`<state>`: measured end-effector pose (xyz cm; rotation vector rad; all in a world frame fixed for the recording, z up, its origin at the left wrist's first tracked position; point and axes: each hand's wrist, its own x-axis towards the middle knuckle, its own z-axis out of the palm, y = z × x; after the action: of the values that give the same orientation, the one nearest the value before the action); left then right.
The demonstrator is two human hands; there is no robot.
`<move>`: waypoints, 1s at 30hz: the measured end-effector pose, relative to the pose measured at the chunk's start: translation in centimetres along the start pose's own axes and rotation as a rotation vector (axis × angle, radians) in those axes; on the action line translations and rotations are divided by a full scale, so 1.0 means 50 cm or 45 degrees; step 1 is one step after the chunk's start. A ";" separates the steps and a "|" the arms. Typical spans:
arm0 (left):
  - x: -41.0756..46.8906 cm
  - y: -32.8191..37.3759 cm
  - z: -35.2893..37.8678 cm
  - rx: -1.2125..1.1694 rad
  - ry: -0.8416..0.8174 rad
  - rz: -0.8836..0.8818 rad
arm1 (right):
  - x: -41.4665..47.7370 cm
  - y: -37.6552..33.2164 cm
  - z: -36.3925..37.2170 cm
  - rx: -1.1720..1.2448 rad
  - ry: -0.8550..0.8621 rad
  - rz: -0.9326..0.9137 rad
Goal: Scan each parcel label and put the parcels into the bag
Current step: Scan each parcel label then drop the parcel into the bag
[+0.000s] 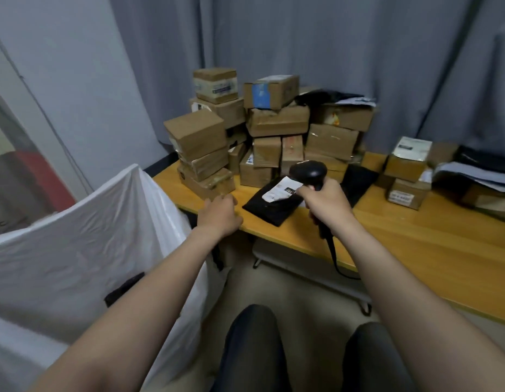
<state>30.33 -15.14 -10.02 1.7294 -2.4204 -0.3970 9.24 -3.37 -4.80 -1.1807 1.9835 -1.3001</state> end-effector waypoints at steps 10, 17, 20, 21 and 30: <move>0.135 0.107 0.103 -0.138 -0.106 -0.039 | 0.023 0.109 -0.060 0.089 0.060 0.141; 0.182 0.122 0.135 -0.107 -0.307 -0.086 | 0.048 0.149 -0.062 0.142 0.036 0.236; 0.173 0.134 0.150 -0.050 -0.322 -0.057 | 0.057 0.158 -0.060 0.168 0.027 0.253; 0.168 0.136 0.155 -0.034 -0.314 -0.039 | 0.060 0.160 -0.060 0.170 0.031 0.259; 0.119 0.123 0.167 -0.019 -0.366 0.223 | 0.084 0.166 -0.045 0.167 0.035 0.261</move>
<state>20.57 -17.76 -16.44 1.5283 -2.7304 -0.6796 2.12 -4.45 -11.09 -0.8788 1.9477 -1.3237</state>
